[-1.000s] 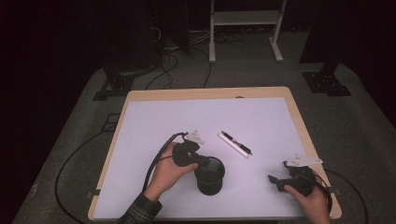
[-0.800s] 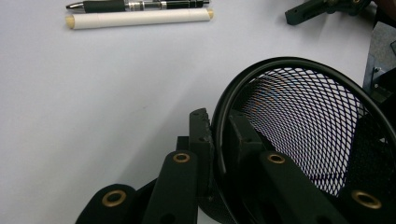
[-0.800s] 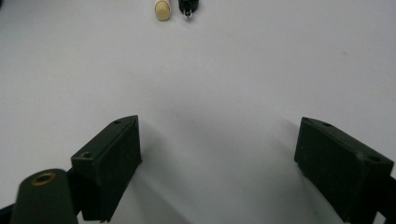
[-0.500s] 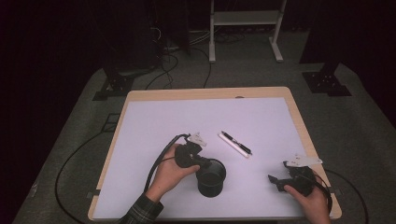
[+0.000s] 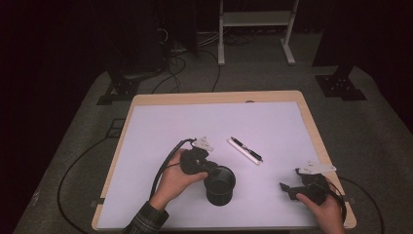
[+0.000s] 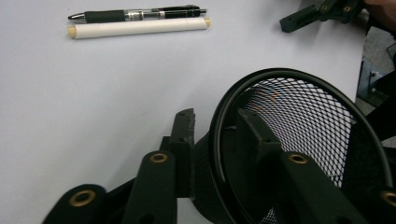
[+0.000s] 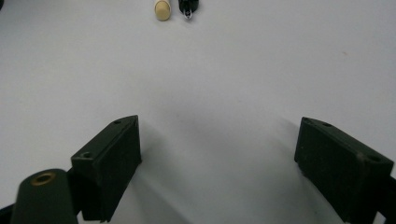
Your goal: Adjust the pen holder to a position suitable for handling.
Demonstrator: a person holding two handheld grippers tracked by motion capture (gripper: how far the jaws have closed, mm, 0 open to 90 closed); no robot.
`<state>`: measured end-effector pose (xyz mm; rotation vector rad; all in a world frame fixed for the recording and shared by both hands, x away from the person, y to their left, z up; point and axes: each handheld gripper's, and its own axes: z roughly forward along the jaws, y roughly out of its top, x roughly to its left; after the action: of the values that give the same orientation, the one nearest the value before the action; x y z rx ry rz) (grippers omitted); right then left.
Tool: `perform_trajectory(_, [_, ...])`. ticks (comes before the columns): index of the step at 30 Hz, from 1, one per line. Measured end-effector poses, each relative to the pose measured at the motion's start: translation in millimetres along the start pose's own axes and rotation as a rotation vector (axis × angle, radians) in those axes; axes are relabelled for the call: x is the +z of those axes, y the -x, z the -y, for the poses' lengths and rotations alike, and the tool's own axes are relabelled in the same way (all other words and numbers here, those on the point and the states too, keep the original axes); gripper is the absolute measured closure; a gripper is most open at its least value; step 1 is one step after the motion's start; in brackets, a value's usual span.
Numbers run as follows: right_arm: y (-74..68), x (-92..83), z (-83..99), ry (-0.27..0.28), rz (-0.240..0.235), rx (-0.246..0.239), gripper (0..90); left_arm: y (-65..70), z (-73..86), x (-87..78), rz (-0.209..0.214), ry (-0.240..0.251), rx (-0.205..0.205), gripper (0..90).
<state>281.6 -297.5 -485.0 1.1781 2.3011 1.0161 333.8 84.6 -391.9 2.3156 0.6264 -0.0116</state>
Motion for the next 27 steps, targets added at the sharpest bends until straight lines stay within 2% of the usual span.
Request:
perform_trajectory(2, [0.0,0.0,0.0,0.0,0.0,0.0,13.5,-0.1,0.7,-2.7,-0.005,0.004,0.001,60.6])
perform_trajectory(8, [0.0,0.0,0.0,0.0,0.0,0.0,13.5,-1.2,3.6,-14.4,-0.001,0.037,-0.007,51.7])
perform_trajectory(18, [0.3,0.2,0.0,0.001,-0.001,0.001,13.5,1.1,9.6,-35.3,-0.006,0.079,0.011,37.5])
perform_trajectory(25, [0.5,0.2,-0.1,0.0,-0.002,0.002,13.5,-3.8,20.1,-56.1,-0.04,0.113,0.013,29.3])
perform_trajectory(27, [0.5,0.2,-0.1,-0.001,-0.002,0.002,13.5,-7.0,24.3,-64.1,-0.056,0.137,0.001,27.3])
